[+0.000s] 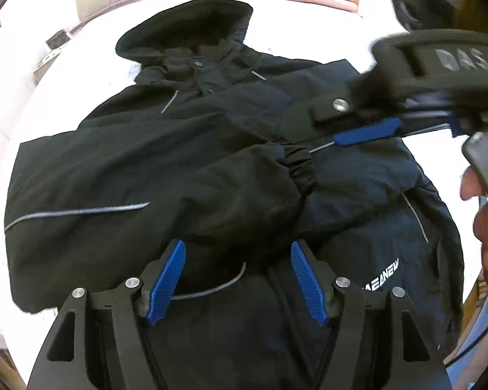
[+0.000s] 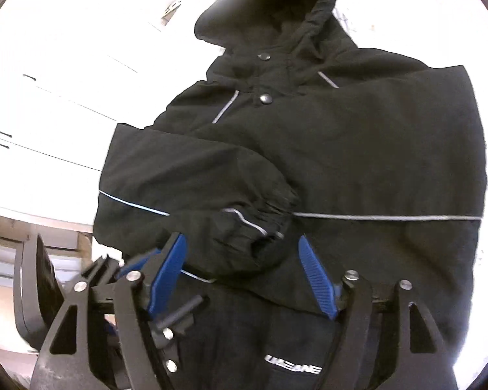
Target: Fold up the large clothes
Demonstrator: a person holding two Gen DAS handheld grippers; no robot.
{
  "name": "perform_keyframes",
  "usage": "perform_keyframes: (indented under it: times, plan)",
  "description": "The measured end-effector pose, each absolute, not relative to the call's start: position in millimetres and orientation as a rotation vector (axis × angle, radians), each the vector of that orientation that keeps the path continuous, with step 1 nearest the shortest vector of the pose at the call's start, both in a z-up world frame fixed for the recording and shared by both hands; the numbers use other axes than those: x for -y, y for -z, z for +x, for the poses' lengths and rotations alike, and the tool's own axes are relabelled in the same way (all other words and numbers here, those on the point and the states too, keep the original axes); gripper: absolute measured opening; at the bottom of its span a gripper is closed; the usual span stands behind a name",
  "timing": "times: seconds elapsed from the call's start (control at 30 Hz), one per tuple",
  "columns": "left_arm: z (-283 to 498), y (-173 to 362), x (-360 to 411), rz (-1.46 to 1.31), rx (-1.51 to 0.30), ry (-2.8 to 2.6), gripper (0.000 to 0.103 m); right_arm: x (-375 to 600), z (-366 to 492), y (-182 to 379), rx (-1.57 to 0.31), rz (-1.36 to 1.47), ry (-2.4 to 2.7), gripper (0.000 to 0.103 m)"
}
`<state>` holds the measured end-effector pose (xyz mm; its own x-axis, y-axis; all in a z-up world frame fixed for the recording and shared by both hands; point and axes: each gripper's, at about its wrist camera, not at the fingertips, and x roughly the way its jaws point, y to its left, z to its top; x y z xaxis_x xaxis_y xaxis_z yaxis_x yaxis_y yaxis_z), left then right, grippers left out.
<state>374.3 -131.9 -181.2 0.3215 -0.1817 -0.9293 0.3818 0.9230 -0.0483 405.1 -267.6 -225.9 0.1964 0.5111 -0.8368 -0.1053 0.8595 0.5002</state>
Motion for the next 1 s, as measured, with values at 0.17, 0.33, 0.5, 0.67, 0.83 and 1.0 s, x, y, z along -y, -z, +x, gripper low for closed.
perform_keyframes:
  times: [0.17, 0.33, 0.5, 0.67, 0.83, 1.0]
  plan:
    - [368.8, 182.1, 104.6, 0.123, -1.214, 0.299, 0.069, 267.6, 419.6, 255.9, -1.367, 0.445, -0.427, 0.077]
    - [365.3, 168.9, 73.8, 0.062, -1.178, 0.169, 0.069, 258.3, 428.9, 296.3, -1.457, 0.654, -0.516, 0.041]
    - [375.6, 146.8, 45.3, 0.000, -1.119, 0.079, 0.068, 248.9, 420.6, 263.4, -1.354, 0.528, -0.491, 0.029]
    - [401.1, 142.9, 42.2, 0.004, -1.095, 0.087, 0.068, 275.6, 400.9, 183.2, -1.165, 0.251, -0.359, 0.029]
    - [425.2, 185.0, 70.2, 0.070, -1.191, 0.163, 0.063, 326.9, 396.3, 174.7, -1.144, 0.172, -0.158, 0.029]
    - [430.5, 237.8, 89.0, 0.185, -1.284, 0.167, 0.056, 347.4, 407.0, 260.0, -1.325, 0.171, -0.051, 0.030]
